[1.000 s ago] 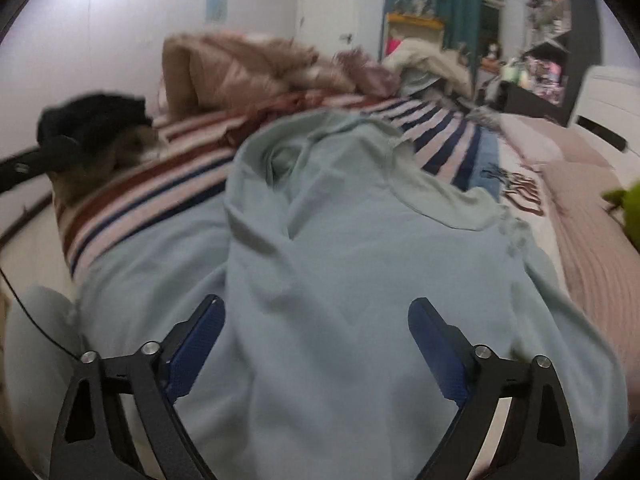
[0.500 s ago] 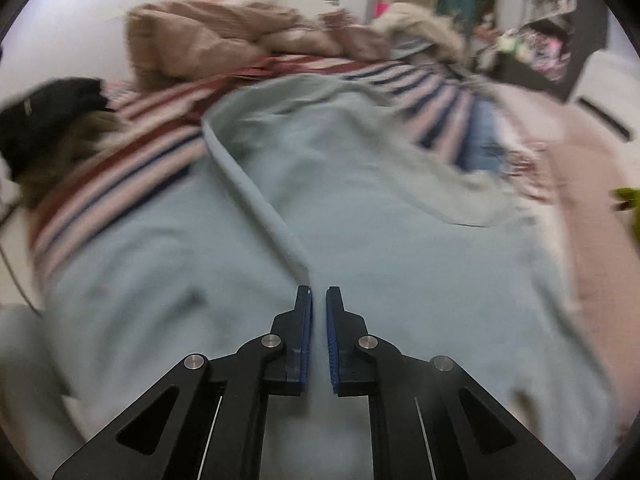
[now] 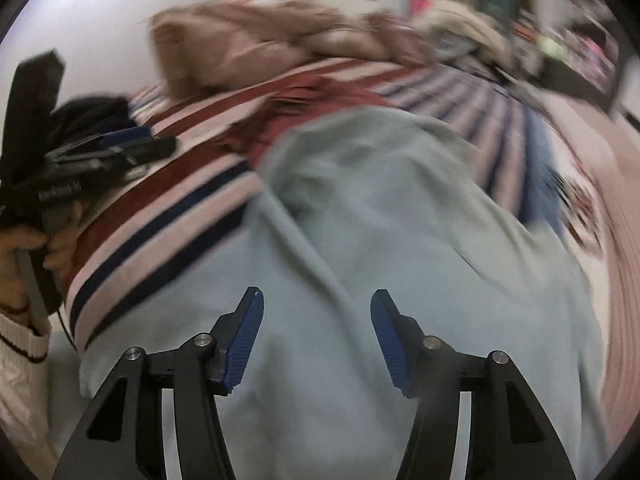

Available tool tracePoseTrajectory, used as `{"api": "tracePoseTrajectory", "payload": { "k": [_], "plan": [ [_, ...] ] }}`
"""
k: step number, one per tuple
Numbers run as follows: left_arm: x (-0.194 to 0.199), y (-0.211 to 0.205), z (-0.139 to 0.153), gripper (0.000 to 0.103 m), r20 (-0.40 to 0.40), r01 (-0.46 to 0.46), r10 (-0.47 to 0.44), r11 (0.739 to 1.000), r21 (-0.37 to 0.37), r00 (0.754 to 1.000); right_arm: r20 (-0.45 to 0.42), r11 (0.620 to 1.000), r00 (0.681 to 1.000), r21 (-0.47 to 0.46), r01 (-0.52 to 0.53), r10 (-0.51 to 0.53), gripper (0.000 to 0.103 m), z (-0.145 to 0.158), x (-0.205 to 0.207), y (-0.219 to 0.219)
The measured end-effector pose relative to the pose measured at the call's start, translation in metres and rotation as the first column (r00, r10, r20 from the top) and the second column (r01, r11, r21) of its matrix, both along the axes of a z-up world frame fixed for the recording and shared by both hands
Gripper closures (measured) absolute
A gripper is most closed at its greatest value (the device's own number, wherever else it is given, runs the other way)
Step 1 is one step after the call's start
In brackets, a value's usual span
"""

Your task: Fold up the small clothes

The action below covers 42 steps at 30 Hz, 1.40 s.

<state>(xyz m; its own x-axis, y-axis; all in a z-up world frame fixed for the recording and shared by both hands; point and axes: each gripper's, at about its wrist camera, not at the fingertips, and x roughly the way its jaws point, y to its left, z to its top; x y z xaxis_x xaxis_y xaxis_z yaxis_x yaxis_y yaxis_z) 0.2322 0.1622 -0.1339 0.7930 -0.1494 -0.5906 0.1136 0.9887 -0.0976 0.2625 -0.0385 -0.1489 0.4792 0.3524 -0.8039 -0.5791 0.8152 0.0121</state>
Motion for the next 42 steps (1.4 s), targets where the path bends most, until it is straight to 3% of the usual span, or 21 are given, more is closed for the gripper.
{"api": "tracePoseTrajectory", "payload": {
  "k": [3,5,6,11,15,18,20,21,22,24,26,28,29,31,36,42],
  "plan": [
    [0.006,0.012,-0.006,0.017,-0.016,-0.003,0.002,1.0,-0.028,1.0,-0.002,0.998,0.999,-0.036,-0.048,0.048,0.051,-0.012,0.026,0.041],
    [0.011,0.019,-0.008,0.017,-0.015,-0.009,0.008,0.998,-0.059,1.0,-0.009,0.999,0.999,-0.03,-0.034,0.034,0.076,-0.019,0.038,0.049],
    [0.012,0.021,-0.009,0.017,-0.017,-0.01,0.009,0.998,-0.066,1.0,-0.02,1.0,1.0,-0.019,-0.023,0.023,0.103,-0.022,0.044,0.05],
    [0.018,0.022,-0.017,0.017,-0.048,-0.013,0.011,0.999,-0.046,0.999,0.037,0.994,0.993,0.001,0.113,-0.113,0.103,-0.021,0.052,0.025],
    [0.016,0.018,-0.022,0.017,-0.056,0.015,-0.019,0.998,-0.066,0.998,0.027,0.979,0.979,-0.003,0.204,-0.204,0.103,-0.018,0.056,-0.007],
    [0.015,0.013,-0.024,0.017,-0.065,0.014,-0.019,0.998,-0.068,0.998,-0.065,0.976,0.983,0.126,0.177,-0.17,0.101,-0.012,0.052,-0.026],
    [0.012,0.009,-0.023,0.017,-0.062,0.009,-0.013,0.998,-0.063,0.998,-0.126,0.978,0.987,0.169,0.12,-0.099,0.079,-0.01,0.048,-0.025],
    [0.009,0.007,-0.021,0.017,-0.056,0.013,-0.016,0.998,-0.064,0.998,-0.132,0.981,0.988,0.164,0.107,-0.086,0.054,-0.011,0.045,-0.023],
    [0.007,0.005,-0.02,0.017,-0.051,0.018,-0.021,0.997,-0.069,0.998,-0.145,0.987,0.987,0.133,0.086,-0.067,0.042,-0.016,0.044,-0.018],
    [0.006,0.004,-0.019,0.017,-0.044,0.03,-0.034,0.995,-0.093,0.998,-0.164,0.997,0.985,0.056,0.057,-0.047,0.042,-0.028,0.042,-0.009],
    [0.005,0.003,-0.02,0.017,-0.046,0.038,-0.044,0.992,-0.116,0.998,-0.187,0.998,0.982,0.041,0.039,-0.031,0.054,-0.035,0.039,-0.006],
    [0.005,0.002,-0.022,0.017,-0.056,0.038,-0.045,0.992,-0.124,0.997,-0.204,0.999,0.979,0.044,0.013,-0.004,0.087,-0.039,0.031,-0.005],
    [0.004,0.001,-0.023,0.017,-0.059,0.036,-0.043,0.992,-0.121,0.997,-0.186,0.999,0.983,0.036,0.008,-0.001,0.094,-0.038,0.027,-0.005],
    [0.004,-0.001,-0.025,0.017,-0.063,0.031,-0.038,0.994,-0.106,0.997,-0.119,1.0,0.993,0.008,0.019,-0.018,0.099,-0.031,0.016,-0.006],
    [0.003,-0.001,-0.025,0.017,-0.061,0.035,-0.041,0.995,-0.094,0.997,-0.047,0.995,0.994,0.016,0.101,-0.1,0.101,-0.013,0.004,-0.024],
    [0.006,-0.006,-0.028,0.017,-0.069,0.064,-0.071,0.993,-0.101,0.995,-0.116,0.965,0.965,0.09,0.247,-0.237,0.101,-0.015,0.01,-0.071]
  ]
}}
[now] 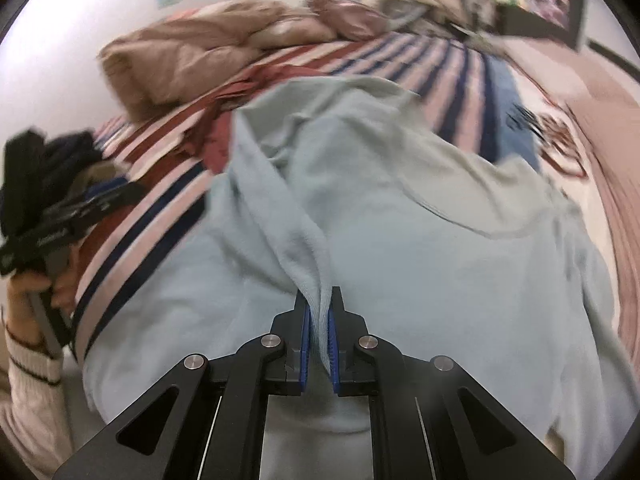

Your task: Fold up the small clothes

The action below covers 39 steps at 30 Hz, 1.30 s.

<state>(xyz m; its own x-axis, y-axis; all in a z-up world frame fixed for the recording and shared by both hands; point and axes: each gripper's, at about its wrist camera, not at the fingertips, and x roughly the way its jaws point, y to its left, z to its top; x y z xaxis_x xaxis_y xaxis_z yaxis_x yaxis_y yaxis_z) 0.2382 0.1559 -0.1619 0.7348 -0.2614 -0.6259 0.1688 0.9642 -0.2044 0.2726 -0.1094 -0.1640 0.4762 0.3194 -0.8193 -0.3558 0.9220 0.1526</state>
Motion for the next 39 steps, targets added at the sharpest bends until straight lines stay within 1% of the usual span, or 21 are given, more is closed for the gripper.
{"api": "tracePoseTrajectory", "payload": {
  "k": [4,7,8,10,11,14,16,18,19,21,23,24,28,30,32,33,34,35,36,37,39],
  "plan": [
    [0.005,-0.02,-0.007,0.017,-0.025,0.108,-0.108,0.994,-0.011,0.994,-0.08,0.989,0.989,0.072,0.131,-0.125,0.098,-0.011,0.009,-0.033],
    [0.013,-0.039,-0.017,0.017,-0.062,0.172,-0.172,0.985,-0.003,0.983,-0.097,0.99,0.987,0.043,0.135,-0.131,0.091,-0.012,0.003,-0.038],
    [0.015,-0.046,-0.021,0.017,-0.076,0.185,-0.183,0.983,0.011,0.98,-0.087,0.992,0.99,0.037,0.117,-0.113,0.085,-0.009,-0.005,-0.036],
    [0.021,-0.06,-0.029,0.019,-0.109,0.202,-0.196,0.978,0.05,0.975,-0.074,0.994,0.992,0.041,0.101,-0.098,0.06,-0.001,-0.02,-0.044],
    [0.022,-0.064,-0.032,0.021,-0.117,0.21,-0.202,0.976,0.06,0.972,-0.067,0.994,0.993,0.043,0.102,-0.099,0.056,0.002,-0.029,-0.049],
    [0.027,-0.077,-0.038,0.046,-0.145,0.246,-0.235,0.967,0.062,0.961,-0.08,0.995,0.992,0.027,0.097,-0.094,0.051,0.001,-0.063,-0.059],
    [0.029,-0.079,-0.041,0.082,-0.165,0.233,-0.216,0.968,0.089,0.962,-0.096,0.998,0.993,0.017,0.067,-0.065,0.046,-0.006,-0.082,-0.058],
    [0.031,-0.072,-0.04,0.099,-0.169,0.184,-0.167,0.979,0.091,0.971,-0.103,0.999,0.994,-0.011,0.047,-0.048,0.046,-0.016,-0.097,-0.053],
    [0.031,-0.065,-0.038,0.1,-0.164,0.155,-0.139,0.984,0.087,0.977,-0.102,0.999,0.994,-0.035,0.041,-0.044,0.046,-0.022,-0.105,-0.051],
    [0.028,-0.053,-0.034,0.101,-0.144,0.088,-0.068,0.987,0.134,0.987,-0.088,0.997,0.995,-0.07,0.035,-0.041,0.047,-0.026,-0.114,-0.049],
    [0.026,-0.042,-0.034,0.101,-0.146,0.067,-0.047,0.989,0.134,0.988,-0.057,0.995,0.998,-0.098,0.024,-0.03,0.072,-0.025,-0.123,-0.047],
    [0.026,-0.041,-0.033,0.101,-0.147,0.064,-0.046,0.99,0.122,0.988,-0.044,0.992,0.998,-0.123,0.027,-0.033,0.098,-0.024,-0.126,-0.048],
    [0.025,-0.045,-0.032,0.1,-0.142,0.04,-0.018,0.987,0.153,0.99,0.029,0.974,0.996,-0.208,0.089,-0.085,0.103,-0.01,-0.134,-0.063],
    [0.024,-0.045,-0.032,0.099,-0.148,0.04,-0.016,0.986,0.161,0.989,0.024,0.97,0.993,-0.21,0.122,-0.12,0.103,-0.004,-0.139,-0.077],
    [0.022,-0.049,-0.03,0.098,-0.15,0.057,-0.033,0.986,0.16,0.988,0.004,0.977,0.991,-0.166,0.133,-0.134,0.102,-0.002,-0.143,-0.088],
    [0.022,-0.052,-0.027,0.092,-0.141,0.063,-0.042,0.986,0.153,0.989,-0.007,0.985,0.99,-0.106,0.138,-0.139,0.102,0.0,-0.146,-0.095],
    [0.019,-0.051,-0.023,0.074,-0.129,0.062,-0.043,0.987,0.148,0.991,-0.019,0.989,0.99,-0.061,0.138,-0.14,0.098,0.001,-0.147,-0.098],
    [0.014,-0.05,-0.018,0.065,-0.107,0.058,-0.044,0.988,0.14,0.993,-0.039,0.992,0.991,-0.013,0.127,-0.128,0.092,0.001,-0.147,-0.1],
    [0.009,-0.049,-0.011,0.058,-0.075,0.053,-0.044,0.99,0.128,0.996,-0.05,0.993,0.992,0.018,0.119,-0.118,0.071,0.001,-0.149,-0.099],
    [0.005,-0.048,-0.006,0.058,-0.063,0.049,-0.042,0.992,0.119,0.997,-0.041,0.993,0.993,0.036,0.111,-0.109,0.056,0.001,-0.151,-0.097],
    [0.0,-0.047,0.001,0.057,-0.052,0.052,-0.047,0.994,0.101,0.998,-0.026,0.995,0.995,0.035,0.095,-0.094,0.054,0.001,-0.154,-0.088]
  ]
}}
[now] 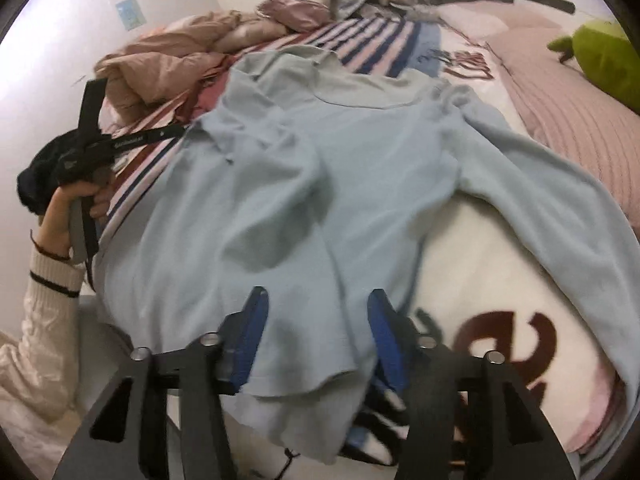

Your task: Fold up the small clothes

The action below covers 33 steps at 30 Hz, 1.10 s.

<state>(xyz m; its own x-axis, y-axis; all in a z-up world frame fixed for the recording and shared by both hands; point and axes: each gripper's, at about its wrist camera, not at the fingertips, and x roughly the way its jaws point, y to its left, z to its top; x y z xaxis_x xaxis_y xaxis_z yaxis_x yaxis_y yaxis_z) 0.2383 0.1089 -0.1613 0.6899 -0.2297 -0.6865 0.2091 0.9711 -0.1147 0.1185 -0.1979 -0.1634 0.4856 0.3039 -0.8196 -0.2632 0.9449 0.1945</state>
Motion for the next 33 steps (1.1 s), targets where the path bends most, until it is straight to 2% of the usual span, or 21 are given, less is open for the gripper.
{"api": "tracePoseTrajectory", "payload": {
  "k": [3,5,6,7,10,16,21,28,29,31,33],
  "plan": [
    [-0.01,-0.001,0.009,0.049,0.034,0.018,-0.017,1.0,-0.018,0.999,-0.051,0.999,0.999,-0.047,-0.02,0.017,0.053,-0.014,0.0,0.015],
    [-0.015,-0.002,0.012,0.047,0.052,0.023,-0.022,1.0,-0.019,0.998,-0.045,0.994,0.998,-0.101,-0.042,0.038,0.055,-0.018,-0.005,0.024],
    [-0.016,-0.002,0.014,0.047,0.057,0.028,-0.027,0.999,-0.024,0.998,-0.026,0.987,0.998,-0.143,-0.068,0.065,0.071,-0.019,-0.011,0.032],
    [-0.018,-0.002,0.016,0.046,0.064,0.033,-0.032,0.999,-0.027,0.997,-0.017,0.984,0.997,-0.16,-0.08,0.078,0.094,-0.019,-0.014,0.035],
    [-0.024,-0.003,0.018,0.046,0.077,0.041,-0.039,0.999,-0.025,0.996,0.046,0.97,0.996,-0.232,-0.067,0.08,0.1,-0.013,-0.027,0.041],
    [-0.035,-0.005,0.025,0.046,0.1,0.058,-0.056,0.998,-0.024,0.993,0.087,0.966,0.996,-0.259,-0.004,0.027,0.101,-0.002,-0.047,0.026],
    [-0.05,-0.013,0.029,0.044,0.096,0.072,-0.067,0.996,-0.05,0.993,0.114,0.975,0.993,-0.214,0.06,-0.037,0.101,0.012,-0.061,0.001],
    [-0.072,-0.033,0.023,0.042,0.065,0.09,-0.085,0.994,-0.066,0.994,0.01,0.991,0.995,-0.083,0.101,-0.1,0.099,-0.006,-0.057,-0.024],
    [-0.077,-0.036,0.023,0.04,0.062,0.084,-0.079,0.994,-0.068,0.995,0.013,0.992,0.994,-0.06,0.11,-0.11,0.096,-0.005,-0.057,-0.028],
    [-0.088,-0.04,0.026,0.032,0.07,0.075,-0.07,0.995,-0.073,0.995,0.039,0.989,0.989,0.003,0.145,-0.145,0.078,0.003,-0.061,-0.043],
    [-0.096,-0.043,0.03,0.03,0.081,0.065,-0.059,0.995,-0.078,0.995,0.071,0.979,0.977,0.044,0.198,-0.201,0.067,0.012,-0.067,-0.061]
  ]
}}
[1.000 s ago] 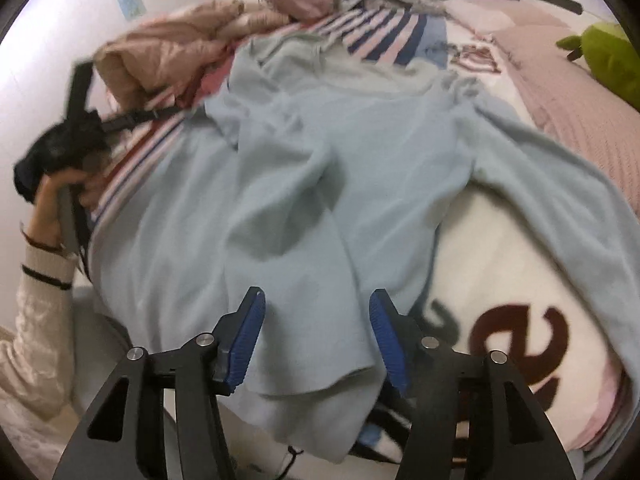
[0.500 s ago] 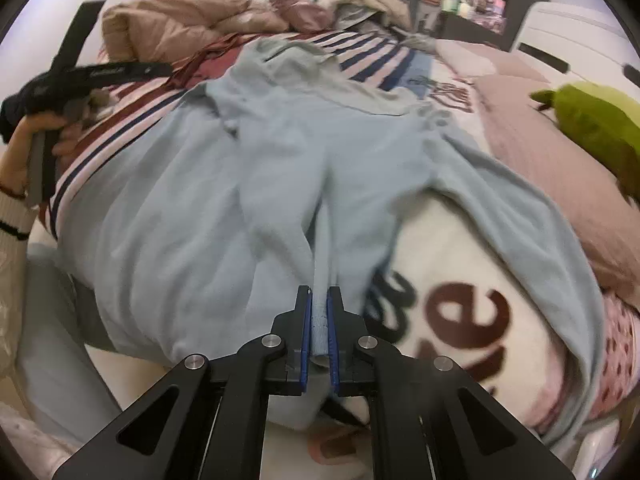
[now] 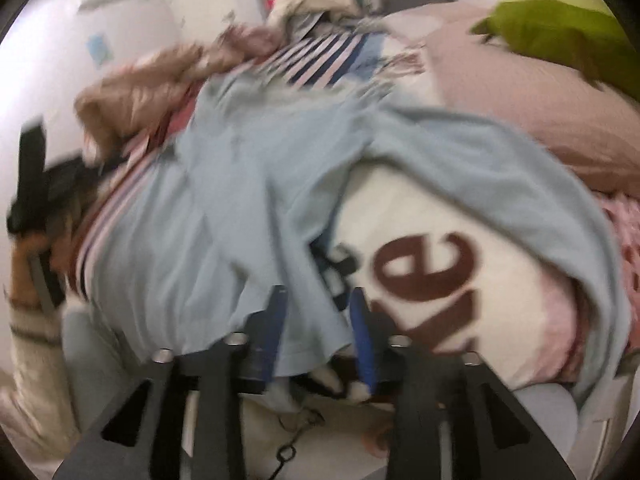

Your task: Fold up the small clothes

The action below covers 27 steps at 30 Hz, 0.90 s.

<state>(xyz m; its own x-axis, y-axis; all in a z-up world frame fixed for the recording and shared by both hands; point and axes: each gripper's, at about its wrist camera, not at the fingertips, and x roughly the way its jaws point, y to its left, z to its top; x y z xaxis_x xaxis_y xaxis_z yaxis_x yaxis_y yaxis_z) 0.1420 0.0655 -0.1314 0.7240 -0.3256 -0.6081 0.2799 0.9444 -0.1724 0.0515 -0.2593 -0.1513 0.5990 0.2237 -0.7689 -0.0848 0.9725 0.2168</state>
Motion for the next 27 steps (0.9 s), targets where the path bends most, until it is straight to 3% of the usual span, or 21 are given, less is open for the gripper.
{"api": "tracePoseTrajectory", "payload": {
  "k": [6,9,12,15,19,22,23,25,27],
  "plan": [
    [-0.023,-0.019,0.01,0.024,0.026,-0.014,0.016,0.999,-0.052,1.0,0.014,0.973,0.979,0.111,0.203,-0.206,0.055,-0.007,-0.02,-0.065],
    [-0.03,-0.033,0.012,0.022,0.024,-0.014,0.016,0.997,-0.079,1.0,-0.013,0.947,0.967,0.197,0.253,-0.256,0.045,-0.026,-0.024,-0.084],
    [-0.035,-0.048,0.013,0.022,0.017,-0.013,0.015,0.995,-0.1,1.0,0.007,0.916,0.953,0.277,0.289,-0.302,0.045,-0.04,-0.023,-0.102],
    [-0.038,-0.067,0.016,0.022,0.015,-0.005,0.006,0.996,-0.091,1.0,0.099,0.874,0.913,0.345,0.341,-0.396,0.045,-0.04,-0.019,-0.119],
    [-0.041,-0.084,0.023,0.022,0.028,-0.004,0.007,0.996,-0.086,1.0,0.112,0.799,0.855,0.433,0.416,-0.506,0.045,-0.046,-0.001,-0.148],
    [-0.041,-0.093,0.029,0.022,0.034,-0.008,0.011,0.996,-0.087,0.999,0.142,0.771,0.812,0.439,0.461,-0.566,0.045,-0.041,0.01,-0.156],
    [-0.041,-0.095,0.03,0.022,0.036,-0.01,0.013,0.997,-0.082,0.999,0.15,0.771,0.804,0.43,0.47,-0.575,0.048,-0.04,0.014,-0.157],
    [-0.041,-0.101,0.035,0.022,0.045,-0.011,0.015,0.998,-0.067,0.999,0.159,0.767,0.791,0.418,0.488,-0.59,0.073,-0.039,0.023,-0.159],
    [-0.041,-0.105,0.038,0.022,0.053,-0.01,0.013,0.998,-0.063,0.999,0.152,0.749,0.779,0.435,0.499,-0.608,0.09,-0.04,0.028,-0.164]
  ]
}}
